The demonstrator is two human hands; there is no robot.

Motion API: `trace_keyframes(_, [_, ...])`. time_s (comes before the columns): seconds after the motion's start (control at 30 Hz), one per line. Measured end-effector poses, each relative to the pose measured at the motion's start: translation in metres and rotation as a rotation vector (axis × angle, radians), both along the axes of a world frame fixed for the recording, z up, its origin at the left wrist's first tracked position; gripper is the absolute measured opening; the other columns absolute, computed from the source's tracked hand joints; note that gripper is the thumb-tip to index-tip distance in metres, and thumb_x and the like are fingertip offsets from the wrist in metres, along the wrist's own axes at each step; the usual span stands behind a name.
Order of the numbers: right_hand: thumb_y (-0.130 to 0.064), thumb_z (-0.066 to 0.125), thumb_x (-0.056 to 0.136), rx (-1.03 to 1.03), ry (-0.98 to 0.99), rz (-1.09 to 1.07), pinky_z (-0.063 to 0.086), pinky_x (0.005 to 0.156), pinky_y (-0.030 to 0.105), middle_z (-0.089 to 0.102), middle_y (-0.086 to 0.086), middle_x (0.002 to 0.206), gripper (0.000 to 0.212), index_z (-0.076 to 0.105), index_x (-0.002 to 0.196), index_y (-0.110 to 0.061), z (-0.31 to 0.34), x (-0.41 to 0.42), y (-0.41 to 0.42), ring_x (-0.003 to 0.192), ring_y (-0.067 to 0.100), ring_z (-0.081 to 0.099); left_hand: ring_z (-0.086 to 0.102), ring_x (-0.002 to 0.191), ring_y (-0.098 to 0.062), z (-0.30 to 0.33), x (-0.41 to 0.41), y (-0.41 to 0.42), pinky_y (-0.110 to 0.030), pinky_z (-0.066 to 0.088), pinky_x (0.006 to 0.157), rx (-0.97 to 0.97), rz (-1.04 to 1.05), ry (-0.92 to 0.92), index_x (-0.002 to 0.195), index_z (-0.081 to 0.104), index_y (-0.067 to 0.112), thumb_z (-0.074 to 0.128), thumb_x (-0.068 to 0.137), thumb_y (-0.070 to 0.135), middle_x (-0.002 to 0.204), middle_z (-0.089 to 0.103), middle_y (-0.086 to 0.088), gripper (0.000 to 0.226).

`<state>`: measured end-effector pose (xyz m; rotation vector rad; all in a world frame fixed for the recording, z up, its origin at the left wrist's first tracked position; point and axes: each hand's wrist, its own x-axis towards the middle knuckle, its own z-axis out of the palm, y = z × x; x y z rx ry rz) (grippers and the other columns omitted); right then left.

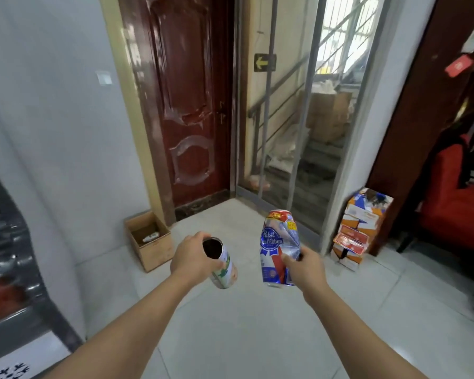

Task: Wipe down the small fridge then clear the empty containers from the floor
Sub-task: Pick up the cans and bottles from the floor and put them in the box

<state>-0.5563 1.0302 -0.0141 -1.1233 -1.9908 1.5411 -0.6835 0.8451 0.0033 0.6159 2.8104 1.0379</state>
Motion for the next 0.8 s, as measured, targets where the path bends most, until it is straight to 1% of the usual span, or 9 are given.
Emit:
trace_keyframes(0.1, [-0.02, 0.062, 0.089, 0.004, 0.003, 0.033, 0.057, 0.073, 0.037, 0.065, 0.005, 0.101, 0.025, 0.056, 0.112, -0.012, -0.002, -0.043, 0.043, 0.086, 0.02, 0.064, 0.058, 0.093, -0.015, -0.004, -0.04, 0.039, -0.03, 0.051, 0.075, 0.009, 0.026, -0.008, 0.107, 0.059, 0.029, 0.079, 0.055, 0.035, 0.105, 0.062, 0.005, 0.057])
trace_keyframes(0.2, [-0.02, 0.061, 0.089, 0.025, -0.01, 0.05, 0.054, 0.066, 0.03, 0.064, 0.005, 0.103, 0.029, 0.056, 0.116, -0.011, -0.002, -0.091, 0.085, 0.084, 0.018, 0.062, 0.058, 0.098, -0.017, -0.012, -0.085, 0.082, -0.032, 0.051, 0.079, 0.008, 0.032, -0.026, 0.113, 0.058, 0.027, 0.079, 0.057, 0.035, 0.11, 0.06, 0.003, 0.06])
trace_keyframes(0.23, [-0.02, 0.061, 0.089, 0.037, -0.006, 0.053, 0.052, 0.067, 0.03, 0.065, 0.006, 0.105, 0.03, 0.056, 0.117, -0.011, -0.002, -0.107, 0.099, 0.085, 0.018, 0.062, 0.057, 0.099, -0.017, -0.015, -0.102, 0.098, -0.033, 0.052, 0.08, 0.022, 0.037, -0.03, 0.115, 0.058, 0.026, 0.079, 0.058, 0.034, 0.111, 0.06, 0.003, 0.061])
trace_keyframes(0.3, [-0.02, 0.061, 0.089, 0.056, -0.01, 0.062, 0.054, 0.072, 0.032, 0.066, 0.007, 0.109, 0.03, 0.057, 0.117, -0.011, 0.0, -0.141, 0.128, 0.088, 0.019, 0.063, 0.058, 0.099, -0.016, -0.021, -0.138, 0.129, -0.034, 0.052, 0.082, 0.047, 0.048, -0.039, 0.116, 0.059, 0.024, 0.08, 0.058, 0.033, 0.112, 0.06, 0.003, 0.062])
trace_keyframes(0.4, [-0.021, 0.061, 0.09, 0.07, -0.037, 0.078, 0.056, 0.081, 0.04, 0.067, 0.008, 0.108, 0.025, 0.057, 0.112, -0.011, 0.005, -0.188, 0.17, 0.092, 0.022, 0.066, 0.06, 0.096, -0.015, -0.023, -0.19, 0.172, -0.033, 0.053, 0.078, 0.052, 0.048, -0.059, 0.114, 0.06, 0.025, 0.08, 0.058, 0.034, 0.109, 0.063, 0.004, 0.061])
trace_keyframes(0.5, [-0.022, 0.061, 0.09, 0.056, -0.035, 0.074, 0.057, 0.081, 0.039, 0.066, 0.007, 0.11, 0.029, 0.056, 0.116, -0.01, 0.008, -0.233, 0.21, 0.092, 0.021, 0.065, 0.059, 0.091, -0.015, -0.021, -0.235, 0.208, -0.029, 0.05, 0.07, 0.052, 0.063, -0.066, 0.111, 0.059, 0.025, 0.079, 0.058, 0.034, 0.104, 0.062, 0.005, 0.058])
trace_keyframes(0.6, [-0.02, 0.061, 0.09, 0.023, -0.028, 0.074, 0.056, 0.079, 0.038, 0.066, 0.009, 0.111, 0.029, 0.057, 0.116, -0.009, 0.005, -0.276, 0.246, 0.091, 0.022, 0.065, 0.056, 0.086, -0.013, -0.021, -0.275, 0.236, -0.026, 0.045, 0.066, 0.042, 0.106, -0.053, 0.109, 0.059, 0.028, 0.079, 0.056, 0.035, 0.098, 0.059, 0.007, 0.057])
trace_keyframes(0.7, [-0.021, 0.061, 0.09, 0.005, -0.04, 0.11, 0.056, 0.08, 0.038, 0.065, 0.009, 0.113, 0.032, 0.055, 0.119, -0.009, -0.003, -0.328, 0.28, 0.094, 0.023, 0.065, 0.054, 0.085, -0.011, -0.027, -0.318, 0.263, -0.026, 0.045, 0.068, 0.037, 0.155, -0.044, 0.11, 0.058, 0.029, 0.079, 0.055, 0.036, 0.098, 0.057, 0.008, 0.06])
trace_keyframes(0.8, [-0.021, 0.062, 0.089, -0.001, -0.038, 0.177, 0.056, 0.081, 0.04, 0.065, 0.01, 0.112, 0.031, 0.056, 0.117, -0.01, -0.01, -0.388, 0.311, 0.094, 0.024, 0.065, 0.056, 0.091, -0.014, -0.034, -0.36, 0.29, -0.032, 0.052, 0.076, 0.03, 0.212, -0.063, 0.114, 0.055, 0.028, 0.078, 0.055, 0.037, 0.106, 0.058, 0.004, 0.064])
